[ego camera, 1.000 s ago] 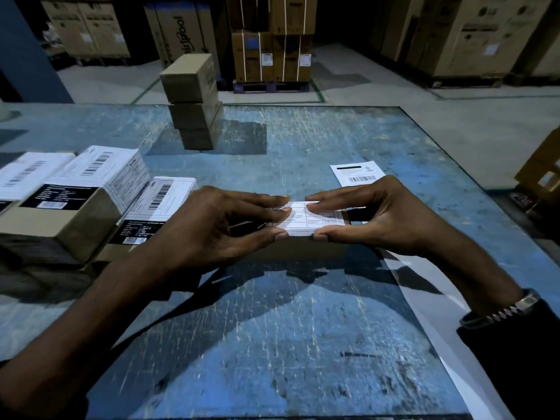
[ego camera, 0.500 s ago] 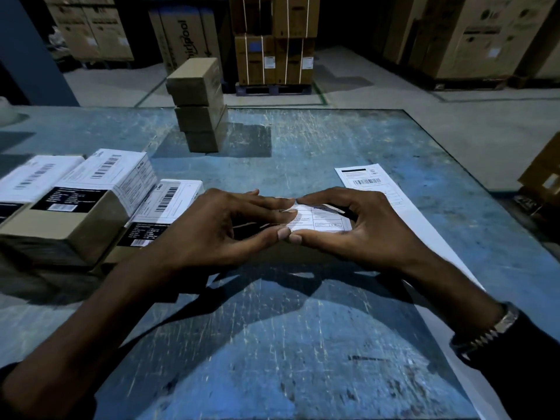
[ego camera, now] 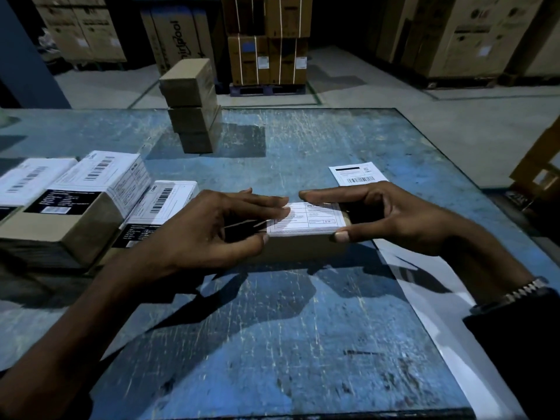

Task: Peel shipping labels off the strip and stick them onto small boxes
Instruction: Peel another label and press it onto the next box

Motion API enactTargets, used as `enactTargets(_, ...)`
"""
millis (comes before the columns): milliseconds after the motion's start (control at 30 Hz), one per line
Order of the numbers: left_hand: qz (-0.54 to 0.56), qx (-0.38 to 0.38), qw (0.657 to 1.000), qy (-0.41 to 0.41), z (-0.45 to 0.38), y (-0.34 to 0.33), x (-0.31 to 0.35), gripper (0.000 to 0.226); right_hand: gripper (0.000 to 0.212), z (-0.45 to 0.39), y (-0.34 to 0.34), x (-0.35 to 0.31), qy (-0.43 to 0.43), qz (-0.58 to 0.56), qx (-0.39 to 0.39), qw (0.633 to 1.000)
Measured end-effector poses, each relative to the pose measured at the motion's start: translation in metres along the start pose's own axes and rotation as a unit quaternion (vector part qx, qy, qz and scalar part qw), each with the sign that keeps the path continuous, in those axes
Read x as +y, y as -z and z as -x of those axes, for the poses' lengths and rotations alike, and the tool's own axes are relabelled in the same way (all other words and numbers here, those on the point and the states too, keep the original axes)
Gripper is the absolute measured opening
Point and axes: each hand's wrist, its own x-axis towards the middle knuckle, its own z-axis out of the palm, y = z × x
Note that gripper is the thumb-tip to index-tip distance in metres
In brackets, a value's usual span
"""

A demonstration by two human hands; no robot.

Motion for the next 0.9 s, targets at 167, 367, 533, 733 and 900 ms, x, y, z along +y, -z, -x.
enactTargets(167,-0.004,0.127,0.991,0.033,-0.001,-0.022,0.015,0.049,0.069,-0.001,-0.003,0.001,-0.005,-0.005,0.033,0.999)
enactTargets(367,-0.052,0.155,0.986,0.006,-0.003,-0.033,0.015,0.051,0.056,-0.011,-0.021,0.006,0.033,0.121,0.147,0.981)
enactTargets(533,-0.028,0.134,0.99,0.031,-0.002,-0.03,0.017,0.047,0.059,-0.005,-0.002,0.004,-0.004,0.08,0.08,0.994)
enactTargets(733,0.04,0.068,0.995,0.053,0.0,-0.015,0.006,0.043,0.064,0.002,0.008,0.01,-0.011,-0.057,0.007,0.998)
enactTargets(900,0.085,0.039,0.994,0.056,0.002,-0.009,0.003,0.07,0.084,-0.002,0.003,0.012,-0.008,-0.074,0.002,0.997)
